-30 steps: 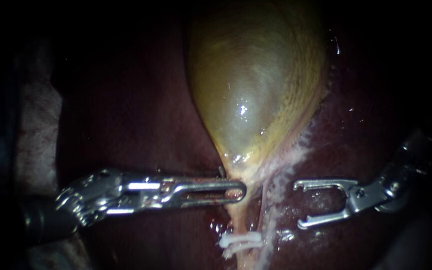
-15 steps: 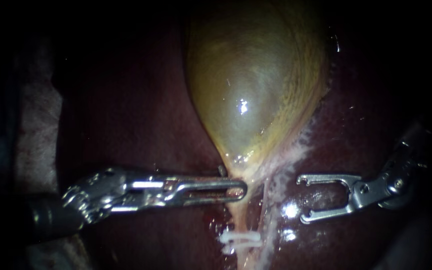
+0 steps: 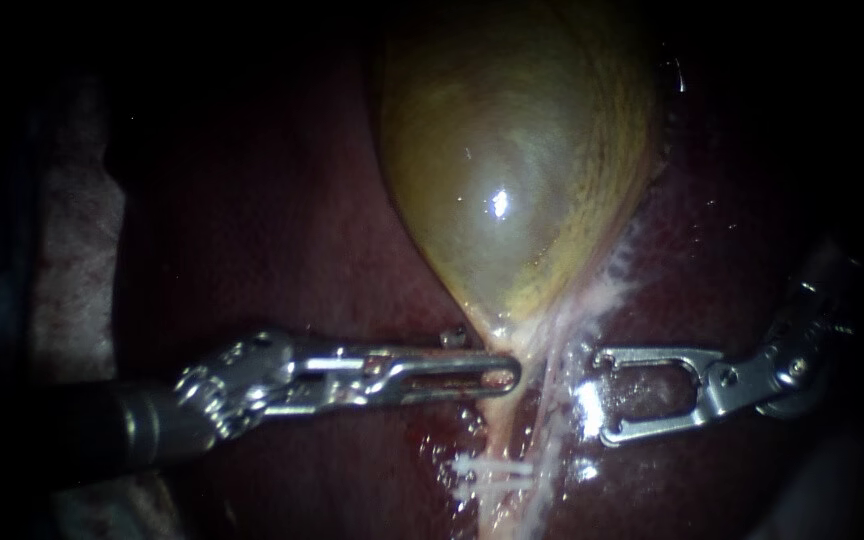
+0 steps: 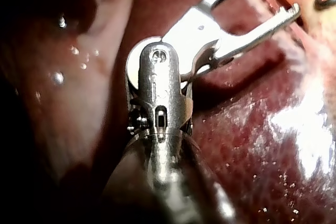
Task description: Going back second clip left tube
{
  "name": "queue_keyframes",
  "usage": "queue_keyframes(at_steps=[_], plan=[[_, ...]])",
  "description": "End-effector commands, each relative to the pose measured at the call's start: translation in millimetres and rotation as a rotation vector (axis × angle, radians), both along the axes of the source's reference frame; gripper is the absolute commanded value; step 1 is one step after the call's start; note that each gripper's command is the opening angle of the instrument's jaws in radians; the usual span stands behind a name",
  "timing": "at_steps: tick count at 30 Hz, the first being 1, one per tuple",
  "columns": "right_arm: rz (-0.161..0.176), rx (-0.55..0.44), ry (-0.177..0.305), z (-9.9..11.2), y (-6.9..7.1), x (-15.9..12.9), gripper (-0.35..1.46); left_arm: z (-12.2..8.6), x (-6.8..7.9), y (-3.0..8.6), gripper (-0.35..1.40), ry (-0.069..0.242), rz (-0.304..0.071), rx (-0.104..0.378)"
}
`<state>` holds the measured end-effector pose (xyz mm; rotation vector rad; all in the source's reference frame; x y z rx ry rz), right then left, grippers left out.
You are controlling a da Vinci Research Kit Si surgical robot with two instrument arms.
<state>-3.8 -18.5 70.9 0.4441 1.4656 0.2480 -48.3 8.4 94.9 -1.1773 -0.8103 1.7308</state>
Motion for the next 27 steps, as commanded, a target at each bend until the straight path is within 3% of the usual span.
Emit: queue_keyframes(at_steps=[1, 27], plan=[[0.0, 0.0, 0.0, 0.0, 0.0, 0.0, 0.49, 0.3, -0.2, -0.1, -0.35, 0.0, 0.002, -0.002], [0.001, 0.001, 0.0, 0.0, -0.1, 0.1, 0.5, 1.0, -0.5, -0.2, -0.35, -0.003, 0.007, -0.01]])
